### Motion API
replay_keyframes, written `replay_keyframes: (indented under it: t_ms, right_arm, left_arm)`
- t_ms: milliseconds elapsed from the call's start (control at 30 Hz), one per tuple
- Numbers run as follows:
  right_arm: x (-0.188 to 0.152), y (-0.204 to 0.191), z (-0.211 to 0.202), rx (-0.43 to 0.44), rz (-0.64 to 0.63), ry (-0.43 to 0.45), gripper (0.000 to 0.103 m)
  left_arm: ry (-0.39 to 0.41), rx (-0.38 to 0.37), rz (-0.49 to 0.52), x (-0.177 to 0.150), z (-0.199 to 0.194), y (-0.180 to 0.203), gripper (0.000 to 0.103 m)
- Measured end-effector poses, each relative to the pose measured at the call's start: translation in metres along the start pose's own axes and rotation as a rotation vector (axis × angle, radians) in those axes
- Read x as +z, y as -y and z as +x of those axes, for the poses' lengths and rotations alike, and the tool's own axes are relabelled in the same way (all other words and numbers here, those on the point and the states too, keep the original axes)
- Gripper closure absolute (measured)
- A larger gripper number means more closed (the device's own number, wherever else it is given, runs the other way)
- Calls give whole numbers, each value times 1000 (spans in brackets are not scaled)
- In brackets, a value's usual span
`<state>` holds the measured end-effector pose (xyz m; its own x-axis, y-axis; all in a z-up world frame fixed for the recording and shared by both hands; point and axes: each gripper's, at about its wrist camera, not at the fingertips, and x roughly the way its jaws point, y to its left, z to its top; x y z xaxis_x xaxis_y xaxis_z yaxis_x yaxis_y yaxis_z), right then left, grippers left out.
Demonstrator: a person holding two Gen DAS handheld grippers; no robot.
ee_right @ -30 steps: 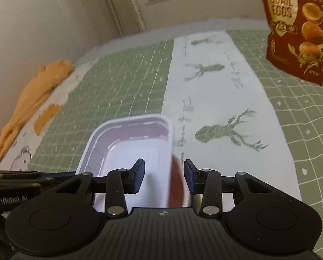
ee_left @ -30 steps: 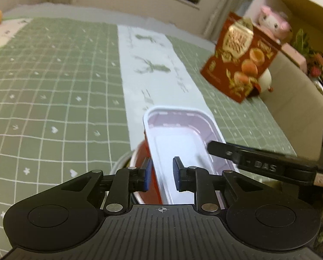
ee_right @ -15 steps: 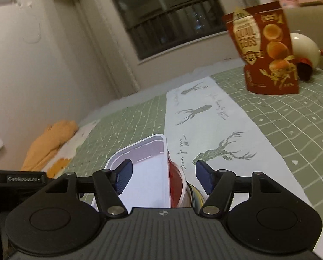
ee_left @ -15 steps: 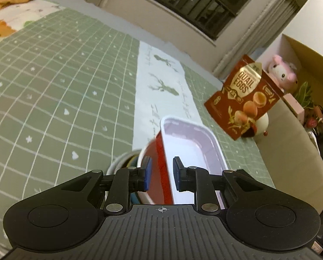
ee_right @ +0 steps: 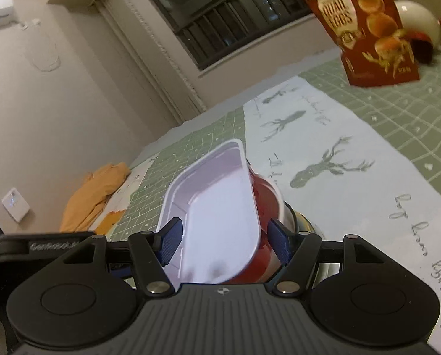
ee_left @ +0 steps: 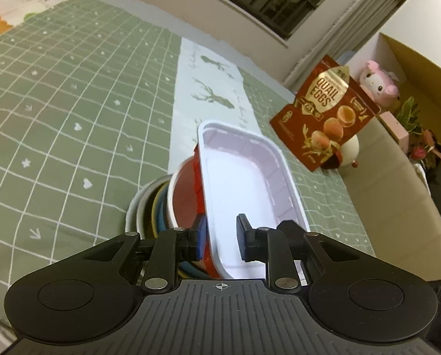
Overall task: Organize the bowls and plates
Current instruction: 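Lower the red-and-white tray onto the white bowl with the right tool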
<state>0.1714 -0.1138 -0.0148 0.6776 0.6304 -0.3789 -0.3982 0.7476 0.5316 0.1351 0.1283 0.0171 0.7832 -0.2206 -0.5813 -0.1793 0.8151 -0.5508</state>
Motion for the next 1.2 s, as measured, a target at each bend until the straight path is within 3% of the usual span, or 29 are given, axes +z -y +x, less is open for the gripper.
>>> replay_keyframes:
  t_ms: [200, 367, 467, 733, 1033, 1200]
  right_arm:
    - [0, -2, -2, -4, -25, -1, 38]
    - [20, 8, -12, -32, -45, 47, 38]
    - [40, 25, -6, -44, -25, 14, 38]
    - [44, 51, 38, 70, 88, -194, 38]
    - [41, 50, 50, 96, 115, -226, 38]
    - [46, 46, 56, 76, 88, -212, 38]
  left_arm:
    - [-25, -21, -24, 6, 0, -8, 79]
    - [53, -2, -75, 20, -21, -25, 79]
    - [82, 38, -124, 26, -24, -40, 79]
    - [-21, 1, -239, 18, 14, -66, 80]
    - [-89, -71, -250, 18, 37, -65, 79]
    - [-75, -75, -216, 25, 39, -54, 79]
